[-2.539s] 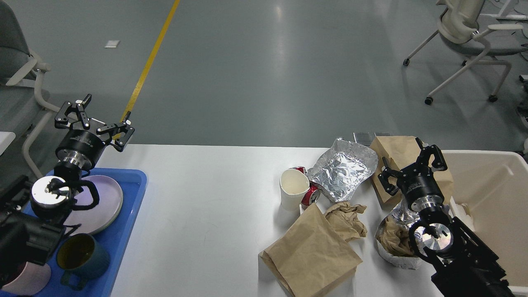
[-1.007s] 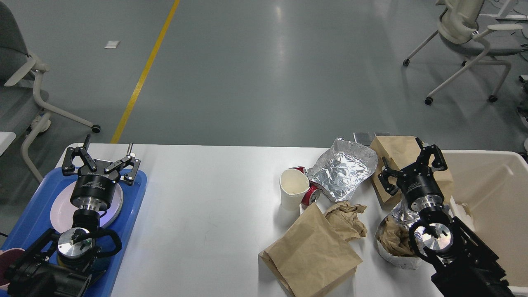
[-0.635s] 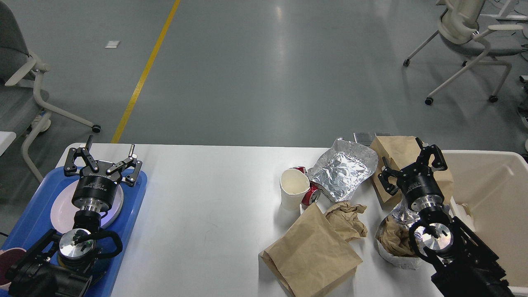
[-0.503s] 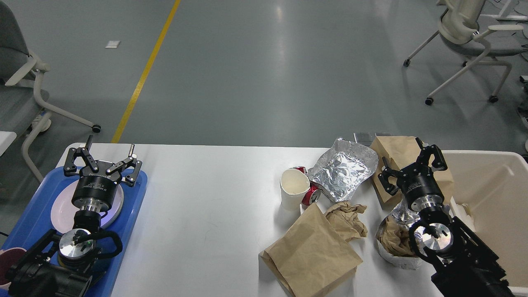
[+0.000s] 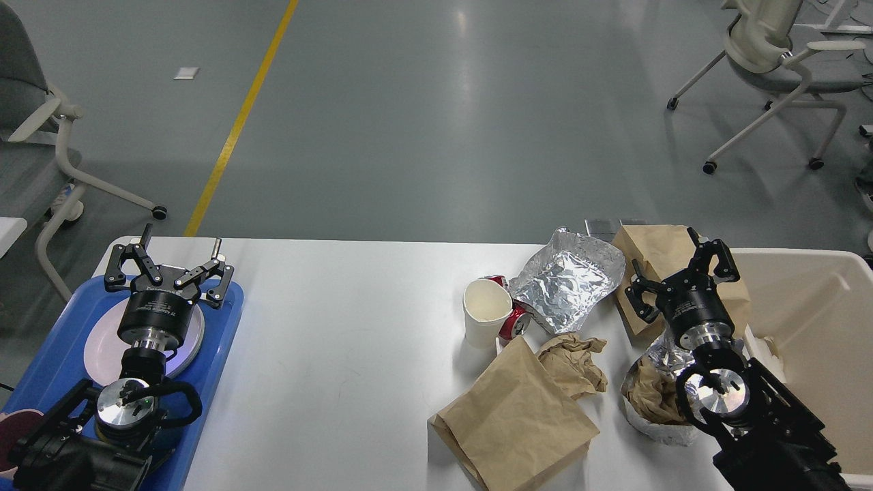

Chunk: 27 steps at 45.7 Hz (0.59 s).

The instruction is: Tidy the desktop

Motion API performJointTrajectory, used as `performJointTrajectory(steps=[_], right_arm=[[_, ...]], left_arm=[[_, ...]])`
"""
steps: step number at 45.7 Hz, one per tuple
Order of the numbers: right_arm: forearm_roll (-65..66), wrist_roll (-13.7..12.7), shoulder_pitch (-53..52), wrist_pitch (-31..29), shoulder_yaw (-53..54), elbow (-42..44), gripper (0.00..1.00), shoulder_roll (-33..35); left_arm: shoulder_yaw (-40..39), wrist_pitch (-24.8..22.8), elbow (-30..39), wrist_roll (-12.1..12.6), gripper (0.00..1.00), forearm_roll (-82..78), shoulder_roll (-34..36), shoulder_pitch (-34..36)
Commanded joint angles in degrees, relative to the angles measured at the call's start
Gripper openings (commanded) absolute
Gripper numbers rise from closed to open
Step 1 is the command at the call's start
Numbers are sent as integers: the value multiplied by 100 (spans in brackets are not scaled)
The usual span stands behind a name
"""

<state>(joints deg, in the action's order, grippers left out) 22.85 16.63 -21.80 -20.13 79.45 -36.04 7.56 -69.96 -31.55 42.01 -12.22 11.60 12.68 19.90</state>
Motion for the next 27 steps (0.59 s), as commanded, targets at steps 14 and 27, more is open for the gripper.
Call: performJointTrajectory(steps=[14,27], right_arm=[[-88,-63,-70,0,-44,9,100,52],[-105,-28,-431,176,-18,71,100,711]], left_arm=[[0,0,0,0,96,9,-2,-3],[0,0,0,0,96,0,-2,-3]])
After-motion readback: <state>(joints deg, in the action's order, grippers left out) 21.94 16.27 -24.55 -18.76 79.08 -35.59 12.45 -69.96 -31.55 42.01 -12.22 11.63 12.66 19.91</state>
